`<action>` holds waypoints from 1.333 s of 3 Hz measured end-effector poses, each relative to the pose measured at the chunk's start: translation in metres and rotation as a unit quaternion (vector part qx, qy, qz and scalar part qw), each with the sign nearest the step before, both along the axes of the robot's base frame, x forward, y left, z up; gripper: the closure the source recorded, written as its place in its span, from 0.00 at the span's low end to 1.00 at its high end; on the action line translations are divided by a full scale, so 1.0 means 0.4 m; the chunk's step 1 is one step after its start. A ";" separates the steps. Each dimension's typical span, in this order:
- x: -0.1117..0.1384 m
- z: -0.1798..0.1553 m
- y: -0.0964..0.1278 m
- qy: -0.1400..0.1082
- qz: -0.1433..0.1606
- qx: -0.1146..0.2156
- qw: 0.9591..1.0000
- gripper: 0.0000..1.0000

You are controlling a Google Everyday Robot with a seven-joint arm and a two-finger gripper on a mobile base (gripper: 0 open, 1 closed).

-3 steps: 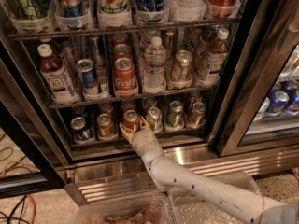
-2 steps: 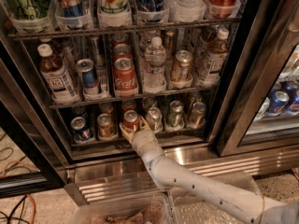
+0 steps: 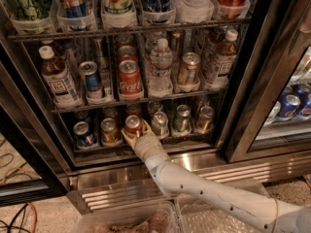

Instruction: Pick coke can from bottom shelf of fridge

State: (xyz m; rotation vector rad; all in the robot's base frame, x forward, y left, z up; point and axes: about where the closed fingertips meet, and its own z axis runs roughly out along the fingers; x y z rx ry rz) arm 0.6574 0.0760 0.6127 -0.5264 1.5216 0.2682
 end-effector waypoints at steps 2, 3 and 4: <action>-0.100 0.147 0.011 -0.048 0.032 -0.034 0.998 1.00; -0.215 0.134 0.000 -0.023 0.049 -0.042 0.998 1.00; -0.323 0.115 -0.017 -0.001 0.052 -0.032 0.998 1.00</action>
Offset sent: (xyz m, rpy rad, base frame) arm -0.0842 0.0039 0.0870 -0.1232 -0.1437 0.1190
